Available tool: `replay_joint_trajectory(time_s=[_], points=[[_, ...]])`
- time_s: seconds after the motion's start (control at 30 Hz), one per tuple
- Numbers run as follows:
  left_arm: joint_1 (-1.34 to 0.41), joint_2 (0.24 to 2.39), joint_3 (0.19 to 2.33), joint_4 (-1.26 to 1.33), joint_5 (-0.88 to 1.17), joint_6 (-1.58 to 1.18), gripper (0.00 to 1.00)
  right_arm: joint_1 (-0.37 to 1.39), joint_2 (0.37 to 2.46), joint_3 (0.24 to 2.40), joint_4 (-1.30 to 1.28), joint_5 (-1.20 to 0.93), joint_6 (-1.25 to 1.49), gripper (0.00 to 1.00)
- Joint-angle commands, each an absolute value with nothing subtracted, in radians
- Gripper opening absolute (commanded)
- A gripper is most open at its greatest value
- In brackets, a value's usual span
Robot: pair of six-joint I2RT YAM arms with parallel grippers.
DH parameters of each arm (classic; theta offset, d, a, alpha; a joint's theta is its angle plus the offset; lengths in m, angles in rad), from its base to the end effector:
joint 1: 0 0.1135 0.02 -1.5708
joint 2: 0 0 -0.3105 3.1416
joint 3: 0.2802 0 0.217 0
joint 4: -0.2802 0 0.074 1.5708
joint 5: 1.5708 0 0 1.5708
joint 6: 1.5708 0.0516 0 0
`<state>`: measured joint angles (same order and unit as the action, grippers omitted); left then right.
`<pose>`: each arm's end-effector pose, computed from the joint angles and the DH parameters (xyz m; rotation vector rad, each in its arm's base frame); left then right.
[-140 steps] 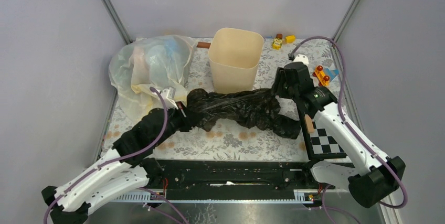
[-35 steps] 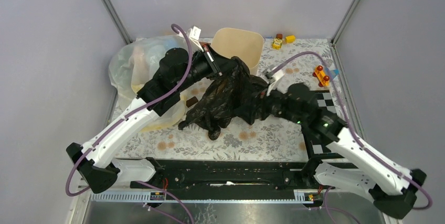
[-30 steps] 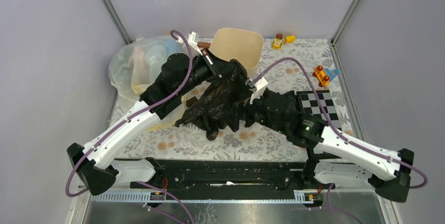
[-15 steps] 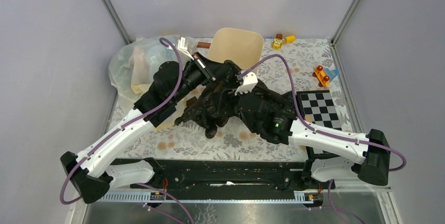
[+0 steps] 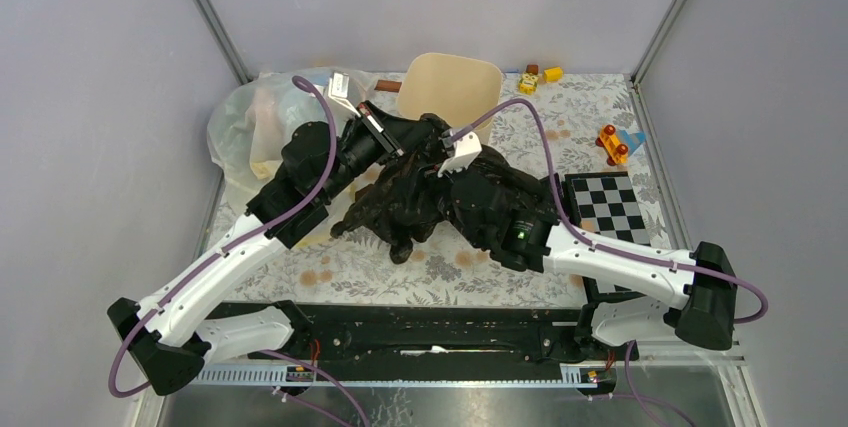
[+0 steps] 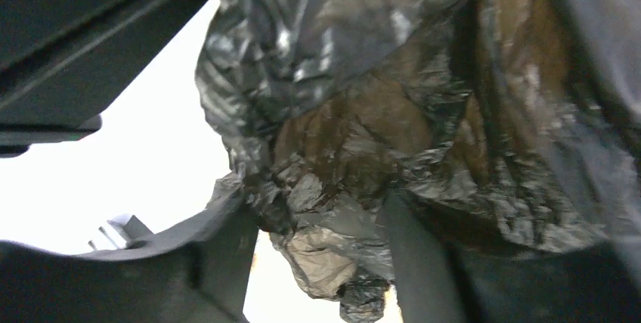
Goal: Put the trash bags into the trash bin
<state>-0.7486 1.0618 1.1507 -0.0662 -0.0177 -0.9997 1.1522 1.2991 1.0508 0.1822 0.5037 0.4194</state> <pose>0.1447 -0.1332 0.4658 -0.2305 1.7024 -1.3381 0.1335 0.2388 0.4117 -0.2190 1.6742 0.7883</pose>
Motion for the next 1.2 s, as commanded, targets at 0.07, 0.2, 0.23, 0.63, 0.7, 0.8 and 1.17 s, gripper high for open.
replay_joint_trajectory(time_s=[0.07,0.2,0.23,0.63,0.7,0.8,1.17], points=[[-0.747,1.046,1.148,-0.059,-0.047,-0.958,0.0,1.16,1.265,1.063,0.151,0.724,0.482,0.4],[-0.745,1.066,1.195,-0.133,-0.097,-0.879,0.0,1.16,1.195,1.015,0.097,0.762,0.487,0.06],[-0.745,1.078,1.208,-0.156,-0.109,-0.858,0.0,1.159,1.185,1.016,0.072,0.763,0.485,0.0],[-0.741,1.114,1.301,-0.361,-0.051,-0.535,0.7,1.117,1.15,1.259,-0.423,0.649,0.508,0.0],[-0.741,1.08,1.292,-0.405,-0.023,-0.497,0.87,1.087,1.153,1.305,-0.465,0.581,0.505,0.0],[-0.742,1.004,1.252,-0.444,-0.005,-0.459,0.99,1.013,1.166,1.357,-0.482,0.449,0.487,0.0],[-0.742,0.696,1.01,-0.532,-0.125,-0.487,0.99,0.918,1.254,1.544,-0.593,0.308,0.444,0.0]])
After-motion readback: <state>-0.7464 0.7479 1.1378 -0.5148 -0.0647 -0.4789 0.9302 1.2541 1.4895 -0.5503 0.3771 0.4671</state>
